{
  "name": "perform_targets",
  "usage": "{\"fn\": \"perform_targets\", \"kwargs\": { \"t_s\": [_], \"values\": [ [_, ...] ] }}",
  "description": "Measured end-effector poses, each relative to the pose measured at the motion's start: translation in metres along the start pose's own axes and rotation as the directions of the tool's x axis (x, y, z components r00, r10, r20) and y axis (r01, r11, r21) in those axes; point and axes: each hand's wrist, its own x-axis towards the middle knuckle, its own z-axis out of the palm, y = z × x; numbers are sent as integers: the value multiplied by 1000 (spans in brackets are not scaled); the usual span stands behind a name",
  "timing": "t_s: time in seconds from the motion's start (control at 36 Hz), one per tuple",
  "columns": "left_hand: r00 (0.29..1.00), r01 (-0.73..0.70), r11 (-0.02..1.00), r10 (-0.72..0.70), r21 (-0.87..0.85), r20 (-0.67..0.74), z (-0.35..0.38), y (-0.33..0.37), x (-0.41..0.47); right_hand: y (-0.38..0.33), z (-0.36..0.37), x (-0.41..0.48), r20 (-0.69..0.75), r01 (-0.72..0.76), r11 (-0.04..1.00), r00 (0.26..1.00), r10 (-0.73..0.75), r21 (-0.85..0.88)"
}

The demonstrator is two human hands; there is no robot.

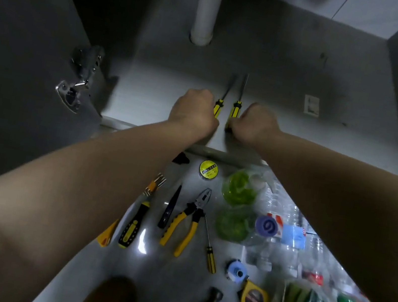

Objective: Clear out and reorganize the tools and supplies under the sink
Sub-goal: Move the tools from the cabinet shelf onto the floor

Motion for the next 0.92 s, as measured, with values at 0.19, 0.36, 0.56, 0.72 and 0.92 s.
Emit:
{"fn": "perform_targets", "kwargs": {
  "t_s": [0.19, 0.36, 0.56, 0.72, 0.92],
  "values": [
    [996, 94, 960, -90, -263, 28, -9, -52, -55, -8, 19, 7, -89, -73, 997, 993, 74, 13],
    [998, 55, 817, -63, -574, 6, 2, -105, -128, -22, 28, -29, -40, -97, 976, 994, 106, 198],
    [991, 109, 816, -133, -567, 0, 34, -157, -210, -30, 75, -122, 53, -52, 869, 998, 30, 493],
    [972, 200, 872, -233, -447, -19, 49, -196, -254, -16, 133, -202, 254, -162, 852, 967, 35, 498],
    [935, 311, 914, -344, -260, -89, 44, -232, -277, 1, 189, -241, 357, -320, 865, 917, 179, 387]
  ]
}}
